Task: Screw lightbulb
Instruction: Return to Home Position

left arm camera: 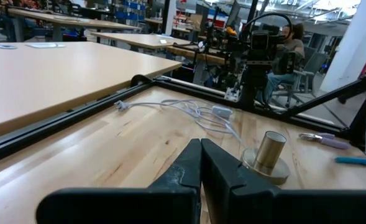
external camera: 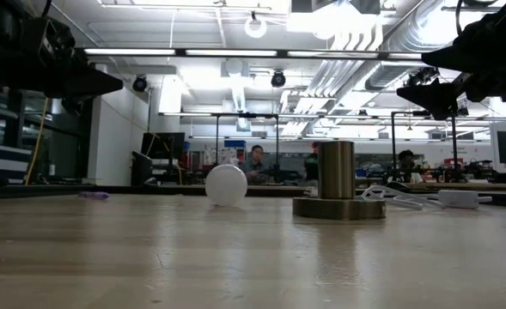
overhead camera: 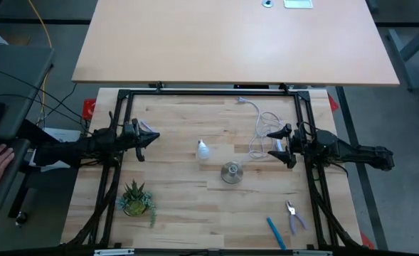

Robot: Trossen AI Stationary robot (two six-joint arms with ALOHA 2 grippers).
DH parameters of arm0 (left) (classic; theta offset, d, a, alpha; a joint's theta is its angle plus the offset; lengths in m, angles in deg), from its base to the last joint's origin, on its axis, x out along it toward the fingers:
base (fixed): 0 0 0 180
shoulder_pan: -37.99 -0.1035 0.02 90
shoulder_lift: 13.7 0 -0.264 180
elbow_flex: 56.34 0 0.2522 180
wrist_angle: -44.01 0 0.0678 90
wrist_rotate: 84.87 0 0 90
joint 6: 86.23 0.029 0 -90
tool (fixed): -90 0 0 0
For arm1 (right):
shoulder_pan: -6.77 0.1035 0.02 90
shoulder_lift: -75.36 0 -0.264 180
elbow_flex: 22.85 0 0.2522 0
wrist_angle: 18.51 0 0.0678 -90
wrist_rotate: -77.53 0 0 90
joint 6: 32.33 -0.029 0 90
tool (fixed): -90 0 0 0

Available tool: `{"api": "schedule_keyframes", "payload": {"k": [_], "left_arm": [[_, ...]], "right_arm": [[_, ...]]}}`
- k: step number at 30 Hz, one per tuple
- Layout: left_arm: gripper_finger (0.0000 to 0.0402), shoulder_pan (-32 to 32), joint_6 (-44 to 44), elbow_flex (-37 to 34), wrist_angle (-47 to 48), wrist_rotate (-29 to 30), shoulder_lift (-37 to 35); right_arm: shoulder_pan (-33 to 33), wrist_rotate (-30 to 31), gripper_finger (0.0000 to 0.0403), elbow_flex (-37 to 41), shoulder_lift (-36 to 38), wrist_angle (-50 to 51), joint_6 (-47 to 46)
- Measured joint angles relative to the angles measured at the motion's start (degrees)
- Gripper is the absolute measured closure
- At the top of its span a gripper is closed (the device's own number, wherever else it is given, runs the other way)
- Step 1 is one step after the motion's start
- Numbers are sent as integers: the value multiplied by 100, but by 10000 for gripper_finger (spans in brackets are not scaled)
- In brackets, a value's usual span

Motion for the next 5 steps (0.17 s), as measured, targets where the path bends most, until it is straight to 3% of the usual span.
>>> {"api": "schedule_keyframes", "payload": {"k": [5], "left_arm": [[402, 1, 0, 0, 0, 0, 0]], "right_arm": [[0, 2, 26, 0, 0, 2, 0]]}}
